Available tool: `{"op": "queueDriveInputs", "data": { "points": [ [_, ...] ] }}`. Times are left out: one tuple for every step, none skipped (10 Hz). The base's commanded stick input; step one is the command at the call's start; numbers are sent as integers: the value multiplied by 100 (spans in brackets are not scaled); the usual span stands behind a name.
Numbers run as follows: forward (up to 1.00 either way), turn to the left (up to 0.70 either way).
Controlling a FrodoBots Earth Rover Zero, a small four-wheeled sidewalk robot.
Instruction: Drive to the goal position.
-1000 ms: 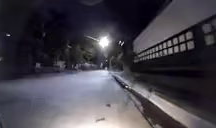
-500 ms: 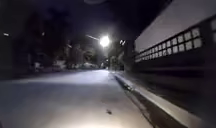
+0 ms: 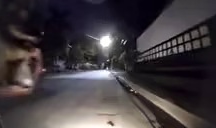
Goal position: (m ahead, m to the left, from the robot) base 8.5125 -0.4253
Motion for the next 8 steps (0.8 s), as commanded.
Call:
{"op": "queueDriveInputs", "data": {
  "points": [
    [50, 0],
    [50, 0],
    [50, 0],
    [50, 0],
    [50, 0],
    [50, 0],
    [50, 0],
    [50, 0]
  ]
}}
